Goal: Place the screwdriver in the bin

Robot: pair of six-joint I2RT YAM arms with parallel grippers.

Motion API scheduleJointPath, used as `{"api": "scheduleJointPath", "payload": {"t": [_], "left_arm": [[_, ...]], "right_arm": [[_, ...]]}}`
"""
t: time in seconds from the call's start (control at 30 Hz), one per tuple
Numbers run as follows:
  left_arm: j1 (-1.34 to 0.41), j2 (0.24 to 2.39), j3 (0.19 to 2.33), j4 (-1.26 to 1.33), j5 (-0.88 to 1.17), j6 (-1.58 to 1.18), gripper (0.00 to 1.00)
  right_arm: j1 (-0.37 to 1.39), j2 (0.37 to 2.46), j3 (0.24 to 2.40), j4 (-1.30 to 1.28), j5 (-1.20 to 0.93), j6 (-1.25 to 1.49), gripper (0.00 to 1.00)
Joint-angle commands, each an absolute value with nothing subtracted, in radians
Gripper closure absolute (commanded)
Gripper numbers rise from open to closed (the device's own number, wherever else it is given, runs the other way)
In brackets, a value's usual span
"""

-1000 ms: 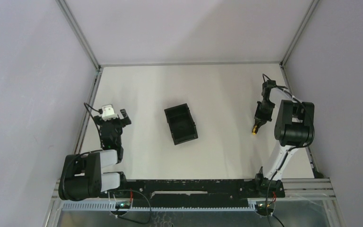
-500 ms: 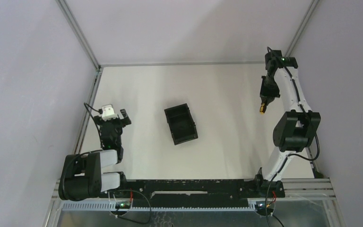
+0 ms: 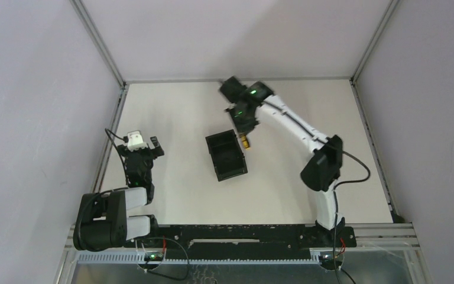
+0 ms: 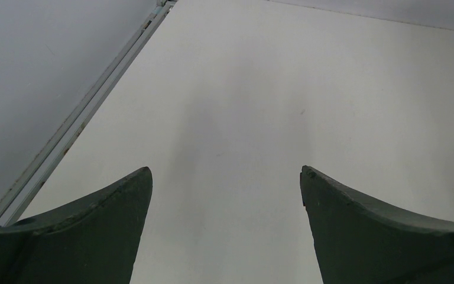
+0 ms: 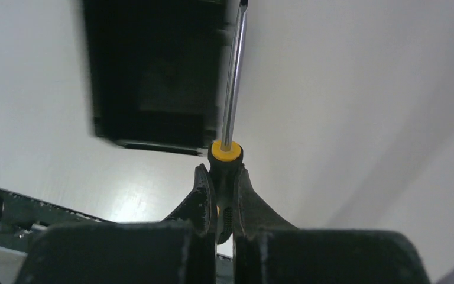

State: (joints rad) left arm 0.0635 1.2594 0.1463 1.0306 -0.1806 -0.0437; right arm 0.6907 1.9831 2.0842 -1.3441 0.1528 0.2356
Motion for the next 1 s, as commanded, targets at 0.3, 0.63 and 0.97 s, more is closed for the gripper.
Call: {"api": "scheduleJointPath", "payload": {"t": [0.3,0.63,0.97], "left_arm": [[0.058,1.259,0.19,1.063,-0.183,-0.027,0.0],[0.059,1.259,0.191,1.063,-0.185,-0.027,0.0],[0.058,1.259,0.19,1.063,-0.184,-0.027,0.0]], "right_arm": [[0.913,2.092,2.068,-1.143,0.151,0.011,1.0],[0.91,2.162,1.951,-1.047,0.192,-0.042,0.93],[0.905,2.107,1.961,-1.031,0.206,-0.005,0.51]]}}
